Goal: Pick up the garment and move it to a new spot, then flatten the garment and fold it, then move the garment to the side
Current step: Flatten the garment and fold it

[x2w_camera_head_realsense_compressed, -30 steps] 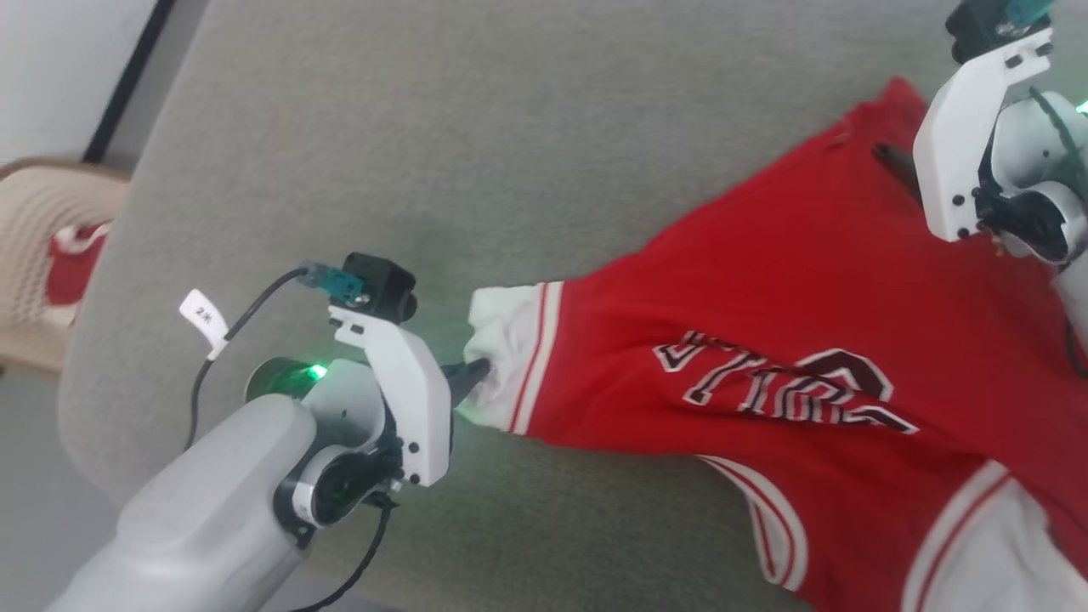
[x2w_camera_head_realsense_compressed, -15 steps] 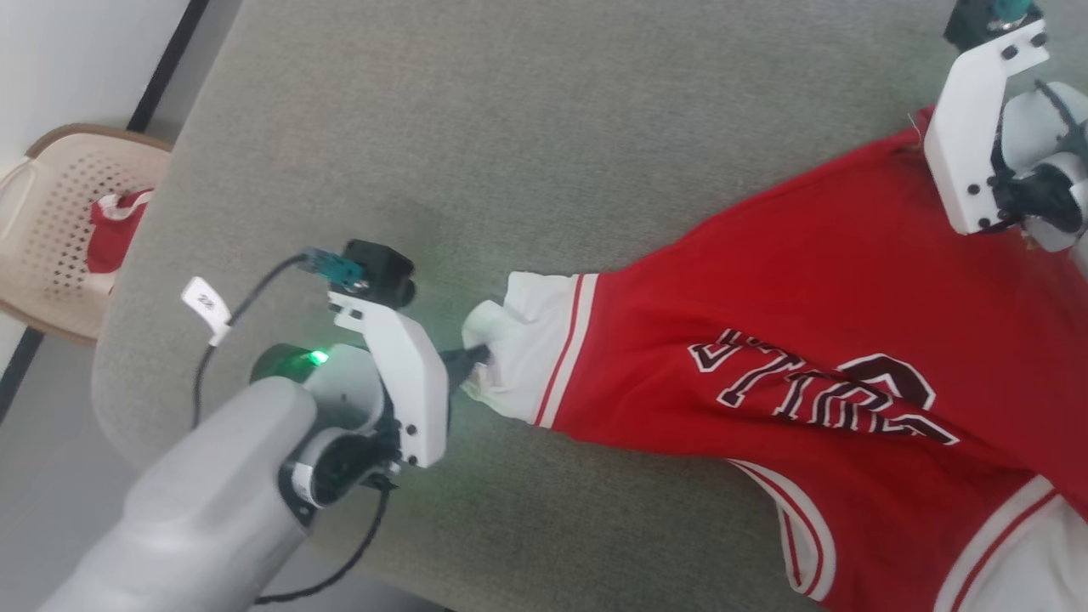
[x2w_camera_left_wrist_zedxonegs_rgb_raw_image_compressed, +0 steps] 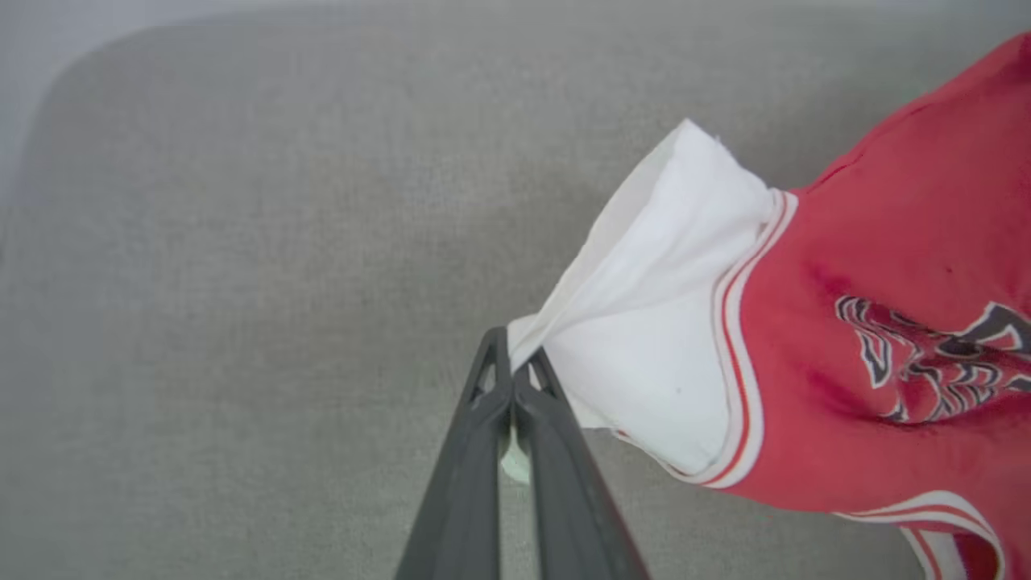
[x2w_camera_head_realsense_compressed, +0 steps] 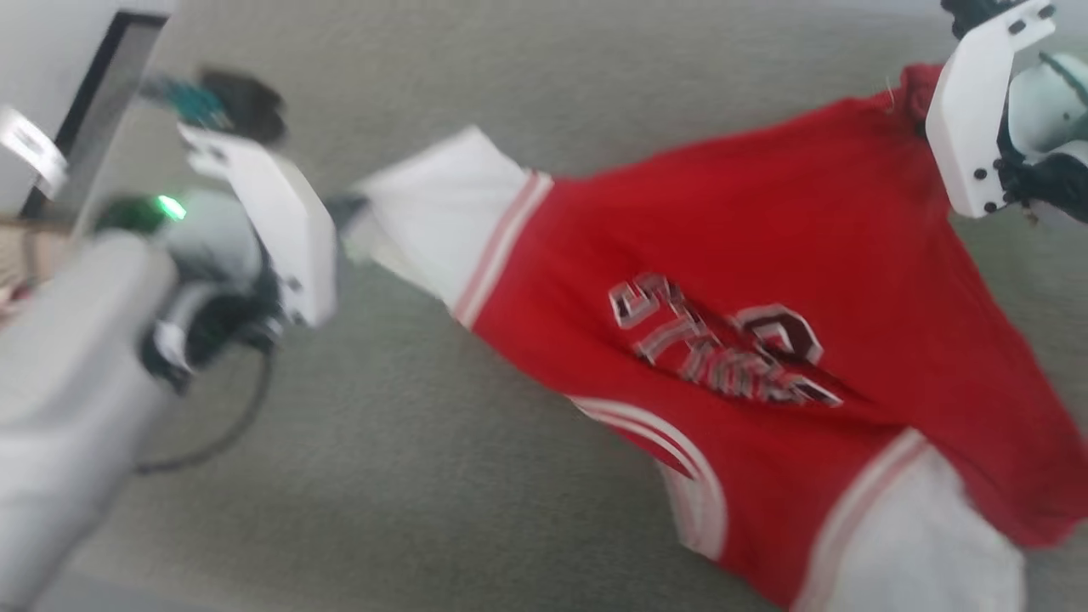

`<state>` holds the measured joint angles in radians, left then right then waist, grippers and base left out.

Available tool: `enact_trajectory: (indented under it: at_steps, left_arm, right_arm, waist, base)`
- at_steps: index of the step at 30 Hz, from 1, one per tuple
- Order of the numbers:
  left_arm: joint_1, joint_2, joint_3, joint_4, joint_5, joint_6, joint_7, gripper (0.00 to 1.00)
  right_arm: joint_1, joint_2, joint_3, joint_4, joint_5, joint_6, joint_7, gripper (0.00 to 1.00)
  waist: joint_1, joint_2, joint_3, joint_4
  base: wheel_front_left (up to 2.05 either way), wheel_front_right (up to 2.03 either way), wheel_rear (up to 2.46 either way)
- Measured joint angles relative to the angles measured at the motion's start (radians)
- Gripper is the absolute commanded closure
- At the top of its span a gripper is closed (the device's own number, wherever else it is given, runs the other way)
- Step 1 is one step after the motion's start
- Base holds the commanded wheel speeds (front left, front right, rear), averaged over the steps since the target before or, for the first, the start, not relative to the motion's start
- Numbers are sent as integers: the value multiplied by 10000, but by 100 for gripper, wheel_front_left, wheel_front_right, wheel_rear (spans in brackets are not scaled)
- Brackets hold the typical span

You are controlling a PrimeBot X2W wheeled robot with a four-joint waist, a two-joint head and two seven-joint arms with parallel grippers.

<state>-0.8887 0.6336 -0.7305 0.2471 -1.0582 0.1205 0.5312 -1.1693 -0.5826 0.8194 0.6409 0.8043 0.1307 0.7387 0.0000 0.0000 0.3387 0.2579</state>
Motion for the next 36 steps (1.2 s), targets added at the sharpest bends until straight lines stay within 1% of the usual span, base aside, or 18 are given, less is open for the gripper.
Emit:
enact_trajectory:
  at_steps: [4,9,14,19,25,27,29,34,36]
  left_arm:
    - [-953,397,261,84,82,42,460,100]
    - [-2169,669,422,351,219,-21,1020,100]
    - [-3216,767,493,899,393,-121,1444,100]
    - [-4090,560,470,1668,658,-314,1540,100]
    - [-5155,90,518,2782,1151,-614,648,100]
    - [-5600,-119,462,3254,1442,-828,182,100]
    - [-6105,-393,518,3781,1565,-911,-380,100]
    - [-7718,-844,527,4761,2615,-1197,-2372,100]
    - [-8400,-988,495,5106,3003,-1269,-3252,100]
  right_arm:
    - [-180,-274,35,-571,54,2,-207,100]
    - [-388,-477,-171,-1187,56,2,-326,100]
    - [-520,-510,-564,-1615,-19,2,-353,100]
    - [-726,-366,-1177,-1697,-349,2,-573,100]
    - [-1057,56,-1691,-1327,-1012,2,-1089,100]
    - [-1274,272,-1883,-1060,-1342,4,-1480,100]
    - [-1566,537,-2169,-650,-1689,4,-1941,100]
    - [-2641,1239,-2859,591,-2915,4,-3473,100]
    - [-3092,1538,-3223,1097,-3463,8,-4387,100]
  waist:
    - [0,0,-332,-549]
    - [0,0,-788,-1183]
    - [0,0,-1221,-1726]
    - [0,0,-1484,-2136]
    - [0,0,-1332,-2312]
    - [0,0,-1179,-2358]
    - [0,0,-987,-2403]
    - [0,0,-369,-2496]
    - [0,0,-88,-2513]
  base:
    - [0,0,0]
    - [0,0,0]
    - [0,0,0]
    - [0,0,0]
    - [0,0,0]
    - [0,0,0]
    - [0,0,0]
    - [0,0,0]
    - [0,0,0]
